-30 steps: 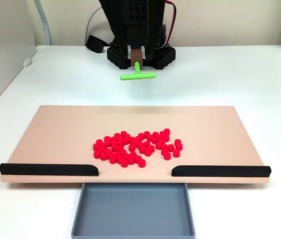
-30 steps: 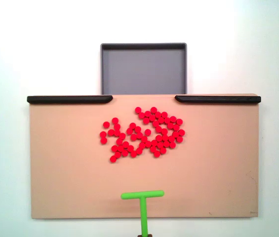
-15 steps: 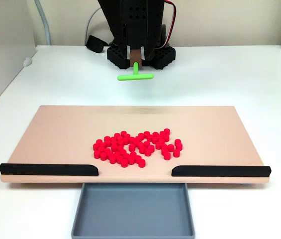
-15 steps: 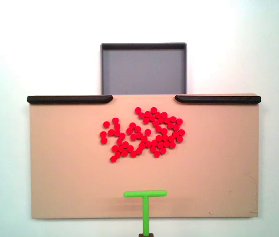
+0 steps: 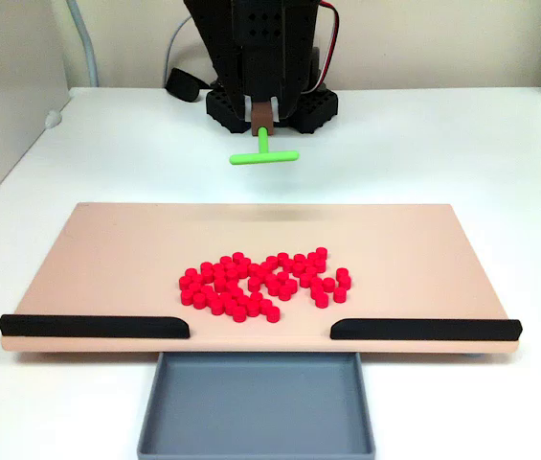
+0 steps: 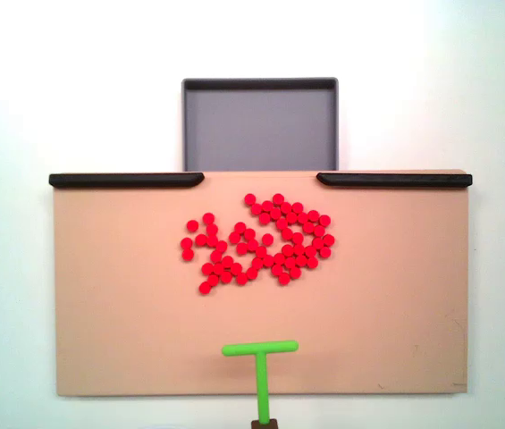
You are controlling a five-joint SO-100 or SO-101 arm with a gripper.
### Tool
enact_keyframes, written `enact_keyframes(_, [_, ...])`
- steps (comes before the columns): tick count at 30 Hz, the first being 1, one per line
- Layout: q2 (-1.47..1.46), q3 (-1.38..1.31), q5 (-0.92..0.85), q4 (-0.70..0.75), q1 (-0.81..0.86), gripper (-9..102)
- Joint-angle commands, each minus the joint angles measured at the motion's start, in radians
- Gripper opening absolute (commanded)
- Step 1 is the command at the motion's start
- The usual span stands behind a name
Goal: Push granules from right to the grey container
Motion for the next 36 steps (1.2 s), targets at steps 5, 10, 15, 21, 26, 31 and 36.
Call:
enact_keyframes(5, [0.0,-0.005,-0.164,0.0,0.094,0])
enact_keyframes(10, [-0.009,-0.02,-0.399,0.0,0.209,0])
enact_keyframes(15, [-0.049,-0.055,-0.676,-0.002,0.331,0])
enact_keyframes(21, [-0.179,-0.204,-0.888,-0.002,0.399,0])
enact_keyframes(26, [-0.281,-0.304,-1.042,-0.002,0.417,0])
enact_keyframes(31, [-0.345,-0.364,-1.325,-0.002,0.439,0])
enact_keyframes(36, [-0.428,-0.463,-1.549,-0.002,0.442,0])
